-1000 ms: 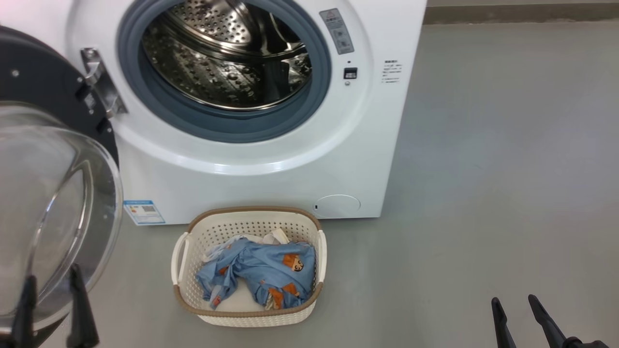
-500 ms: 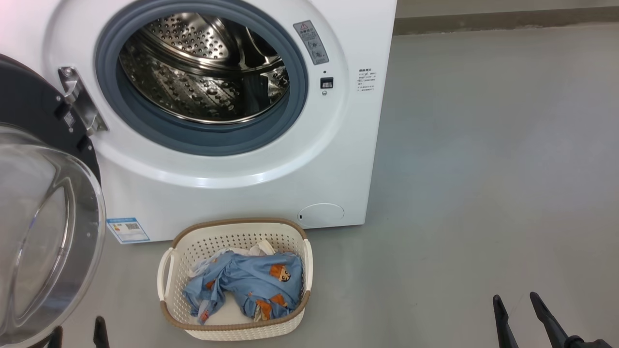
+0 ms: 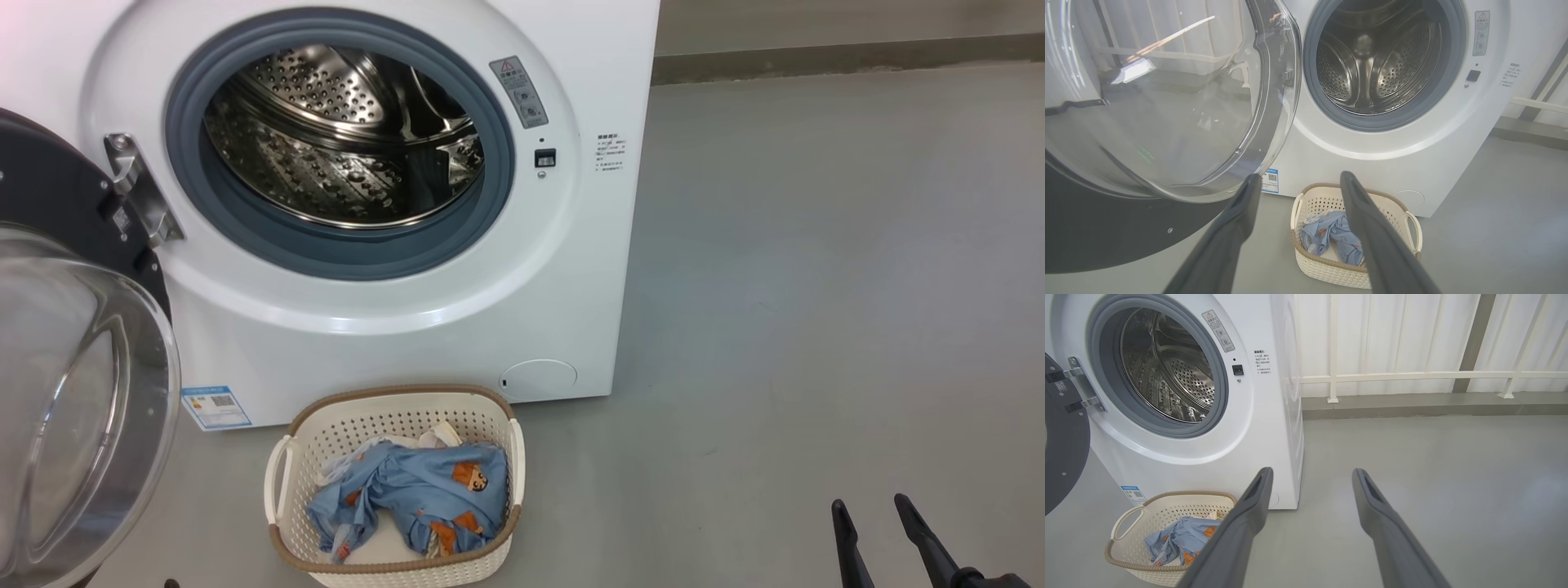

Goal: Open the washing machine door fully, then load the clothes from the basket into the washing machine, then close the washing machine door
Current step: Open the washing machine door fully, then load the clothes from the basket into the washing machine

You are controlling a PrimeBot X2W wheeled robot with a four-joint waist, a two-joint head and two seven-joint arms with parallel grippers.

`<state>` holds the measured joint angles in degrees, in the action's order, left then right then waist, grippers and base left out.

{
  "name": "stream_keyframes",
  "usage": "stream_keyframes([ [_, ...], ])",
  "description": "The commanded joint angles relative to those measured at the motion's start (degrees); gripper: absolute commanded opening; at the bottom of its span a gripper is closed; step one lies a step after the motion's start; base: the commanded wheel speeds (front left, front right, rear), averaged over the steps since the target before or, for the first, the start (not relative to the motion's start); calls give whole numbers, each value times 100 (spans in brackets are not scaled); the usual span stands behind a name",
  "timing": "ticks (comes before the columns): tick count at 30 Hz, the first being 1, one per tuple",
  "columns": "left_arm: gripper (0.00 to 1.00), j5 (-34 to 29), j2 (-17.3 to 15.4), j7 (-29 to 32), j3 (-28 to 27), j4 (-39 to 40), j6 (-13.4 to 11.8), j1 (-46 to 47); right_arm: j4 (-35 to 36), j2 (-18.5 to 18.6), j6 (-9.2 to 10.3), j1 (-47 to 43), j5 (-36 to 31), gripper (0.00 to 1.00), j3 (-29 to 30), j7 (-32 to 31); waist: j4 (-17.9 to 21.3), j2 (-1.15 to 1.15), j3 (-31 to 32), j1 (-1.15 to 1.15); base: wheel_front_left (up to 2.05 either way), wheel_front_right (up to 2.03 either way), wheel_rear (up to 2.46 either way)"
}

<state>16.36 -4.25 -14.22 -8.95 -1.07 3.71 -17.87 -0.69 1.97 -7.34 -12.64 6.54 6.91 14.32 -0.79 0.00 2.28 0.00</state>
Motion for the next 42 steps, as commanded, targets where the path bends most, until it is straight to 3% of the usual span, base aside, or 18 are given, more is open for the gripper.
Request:
stream_keyframes([
  [1, 100, 25, -9, -70, -177, 86, -46, 111, 150, 90, -14, 143, -61, 100, -96, 68, 7, 0, 11, 0, 0, 0, 0],
  [33, 100, 86, -125, 40, 59, 252, -82, 53, -48, 90, -14, 323, -169, 100, -191, 68, -92, 0, 6, 0, 0, 0, 0],
  [42, 100, 91, -179, 5, 85, 242, -55, 42, -42, 90, -14, 314, -135, 100, -220, 68, -74, 0, -12, 0, 71, -92, 21],
])
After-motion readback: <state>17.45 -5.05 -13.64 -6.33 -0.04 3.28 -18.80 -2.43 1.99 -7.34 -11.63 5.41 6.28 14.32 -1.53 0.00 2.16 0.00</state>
